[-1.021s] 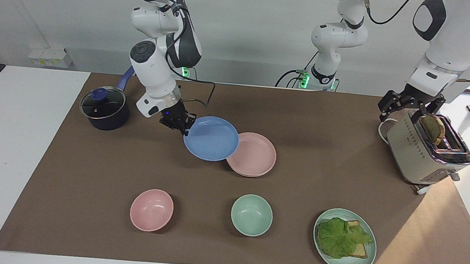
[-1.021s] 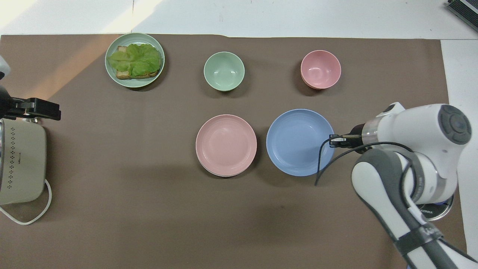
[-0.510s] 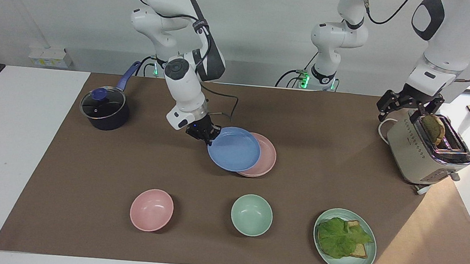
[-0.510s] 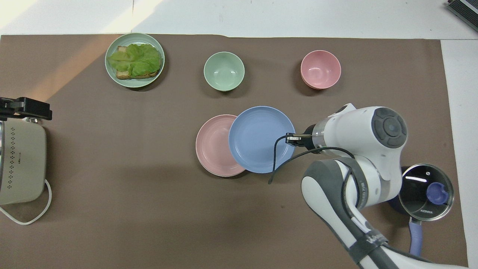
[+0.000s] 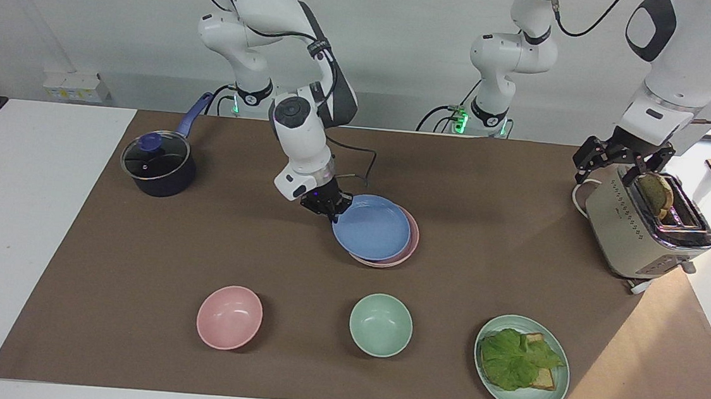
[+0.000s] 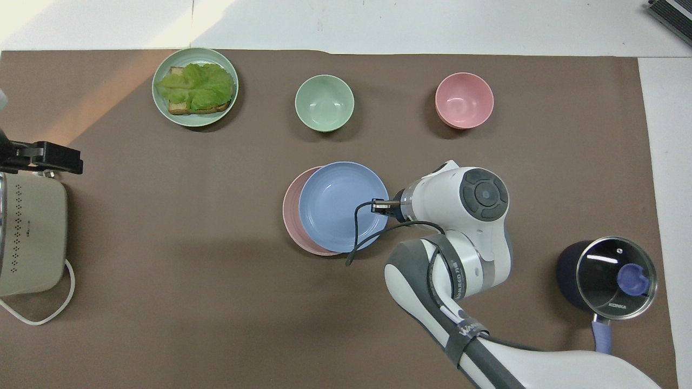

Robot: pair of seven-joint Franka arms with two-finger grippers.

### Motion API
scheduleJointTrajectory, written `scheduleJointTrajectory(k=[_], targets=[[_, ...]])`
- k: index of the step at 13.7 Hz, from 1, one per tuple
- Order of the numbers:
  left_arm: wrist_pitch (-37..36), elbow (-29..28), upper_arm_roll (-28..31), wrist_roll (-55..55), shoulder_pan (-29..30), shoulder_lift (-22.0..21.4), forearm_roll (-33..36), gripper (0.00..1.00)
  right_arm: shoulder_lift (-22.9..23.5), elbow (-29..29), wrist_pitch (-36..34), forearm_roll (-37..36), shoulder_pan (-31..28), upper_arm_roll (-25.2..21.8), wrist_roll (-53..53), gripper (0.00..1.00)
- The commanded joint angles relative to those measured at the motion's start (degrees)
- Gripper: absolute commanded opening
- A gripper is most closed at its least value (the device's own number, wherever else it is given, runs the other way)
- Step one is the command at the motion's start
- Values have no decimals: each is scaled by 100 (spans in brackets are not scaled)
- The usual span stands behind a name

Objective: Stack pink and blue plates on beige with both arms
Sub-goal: 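Lower the blue plate onto the pink plate with the right gripper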

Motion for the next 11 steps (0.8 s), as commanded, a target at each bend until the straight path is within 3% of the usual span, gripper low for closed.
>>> scheduleJointTrajectory(k=[1, 11], targets=[[-89, 19, 134, 29, -70, -59, 64, 100, 47, 79, 34, 138, -8, 31, 54, 0], [-97, 10, 143, 21, -60, -94, 64, 100, 108, 132, 51, 303, -8, 66, -7, 0]])
